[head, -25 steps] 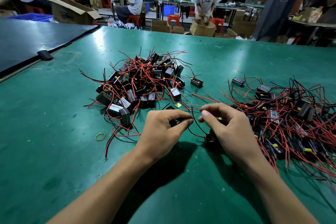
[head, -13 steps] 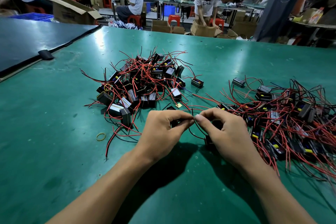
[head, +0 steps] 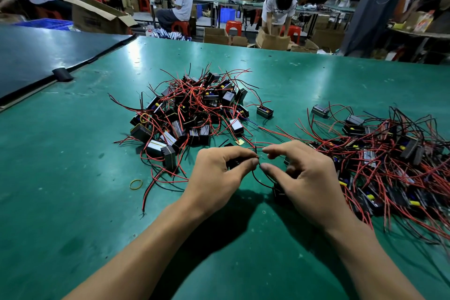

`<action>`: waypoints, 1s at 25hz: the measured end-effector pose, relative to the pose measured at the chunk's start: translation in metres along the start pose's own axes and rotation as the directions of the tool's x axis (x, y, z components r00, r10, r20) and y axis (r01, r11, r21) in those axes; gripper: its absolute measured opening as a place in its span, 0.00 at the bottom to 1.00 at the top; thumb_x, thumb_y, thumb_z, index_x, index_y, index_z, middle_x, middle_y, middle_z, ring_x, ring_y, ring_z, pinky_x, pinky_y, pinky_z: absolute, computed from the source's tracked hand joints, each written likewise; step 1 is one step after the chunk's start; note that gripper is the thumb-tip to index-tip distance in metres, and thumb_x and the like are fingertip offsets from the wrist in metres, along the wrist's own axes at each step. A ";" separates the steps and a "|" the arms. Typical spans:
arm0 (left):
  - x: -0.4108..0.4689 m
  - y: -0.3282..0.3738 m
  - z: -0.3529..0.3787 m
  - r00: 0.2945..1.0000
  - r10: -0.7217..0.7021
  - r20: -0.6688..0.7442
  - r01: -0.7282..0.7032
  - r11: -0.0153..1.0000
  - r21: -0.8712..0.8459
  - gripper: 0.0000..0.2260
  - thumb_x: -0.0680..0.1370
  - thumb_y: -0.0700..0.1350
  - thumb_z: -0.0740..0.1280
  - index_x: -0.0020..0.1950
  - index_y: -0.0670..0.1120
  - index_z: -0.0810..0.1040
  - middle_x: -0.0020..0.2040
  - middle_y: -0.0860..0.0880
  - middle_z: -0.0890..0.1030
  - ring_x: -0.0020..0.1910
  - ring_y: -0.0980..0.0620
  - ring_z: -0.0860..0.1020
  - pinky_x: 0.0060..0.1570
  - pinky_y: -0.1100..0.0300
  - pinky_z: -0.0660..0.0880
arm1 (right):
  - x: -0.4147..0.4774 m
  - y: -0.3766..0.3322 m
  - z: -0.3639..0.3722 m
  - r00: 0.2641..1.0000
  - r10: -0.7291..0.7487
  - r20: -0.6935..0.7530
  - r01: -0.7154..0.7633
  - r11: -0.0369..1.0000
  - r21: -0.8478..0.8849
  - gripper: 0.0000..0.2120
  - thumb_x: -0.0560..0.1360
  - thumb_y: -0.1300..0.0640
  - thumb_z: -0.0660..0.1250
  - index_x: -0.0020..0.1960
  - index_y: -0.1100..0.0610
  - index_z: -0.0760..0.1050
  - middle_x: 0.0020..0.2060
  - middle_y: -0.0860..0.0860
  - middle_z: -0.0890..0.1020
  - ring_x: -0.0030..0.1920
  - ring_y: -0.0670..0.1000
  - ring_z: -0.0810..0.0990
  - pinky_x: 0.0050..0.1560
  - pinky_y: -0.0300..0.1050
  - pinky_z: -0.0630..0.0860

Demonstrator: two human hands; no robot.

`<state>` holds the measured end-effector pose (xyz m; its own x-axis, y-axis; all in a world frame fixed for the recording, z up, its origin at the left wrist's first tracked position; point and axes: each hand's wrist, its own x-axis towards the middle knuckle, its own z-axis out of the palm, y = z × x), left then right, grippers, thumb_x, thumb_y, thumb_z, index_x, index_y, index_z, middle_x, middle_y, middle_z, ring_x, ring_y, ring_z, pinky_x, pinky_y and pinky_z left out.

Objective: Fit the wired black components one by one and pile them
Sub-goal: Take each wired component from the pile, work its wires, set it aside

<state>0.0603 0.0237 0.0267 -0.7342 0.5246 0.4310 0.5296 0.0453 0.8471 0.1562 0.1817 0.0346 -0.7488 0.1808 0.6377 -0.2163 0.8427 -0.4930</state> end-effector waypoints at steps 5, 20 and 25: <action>0.002 0.002 -0.003 0.998 -0.015 0.057 0.017 0.999 -0.032 0.05 0.73 0.39 0.74 0.48 0.43 0.86 0.39 0.51 0.86 0.36 0.59 0.80 0.40 0.64 0.78 | -0.001 0.005 -0.002 0.998 -0.055 0.020 0.057 0.993 -0.102 0.10 0.75 0.47 0.71 0.53 0.50 0.82 0.45 0.42 0.80 0.29 0.44 0.70 0.35 0.45 0.74; 0.003 0.004 -0.013 0.949 0.296 -0.112 -0.257 0.927 0.271 0.06 0.71 0.40 0.72 0.47 0.44 0.86 0.41 0.51 0.84 0.40 0.56 0.80 0.42 0.61 0.76 | 0.008 -0.004 -0.007 0.761 0.477 0.441 -0.642 0.656 0.397 0.19 0.69 0.39 0.71 0.41 0.56 0.83 0.32 0.48 0.77 0.27 0.43 0.68 0.27 0.31 0.64; 0.019 -0.002 -0.029 0.975 0.114 -0.192 -0.044 0.941 0.336 0.15 0.75 0.41 0.72 0.61 0.47 0.81 0.52 0.52 0.81 0.52 0.54 0.77 0.56 0.56 0.76 | 0.008 0.003 0.000 0.863 0.488 0.129 -0.499 0.789 0.359 0.09 0.77 0.48 0.69 0.44 0.52 0.84 0.35 0.42 0.84 0.36 0.41 0.79 0.40 0.30 0.73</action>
<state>0.0326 0.0090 0.0419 -0.7370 0.3536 0.5760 0.6730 0.3053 0.6737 0.1493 0.1853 0.0386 -0.8329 0.5017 0.2336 -0.0214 0.3926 -0.9195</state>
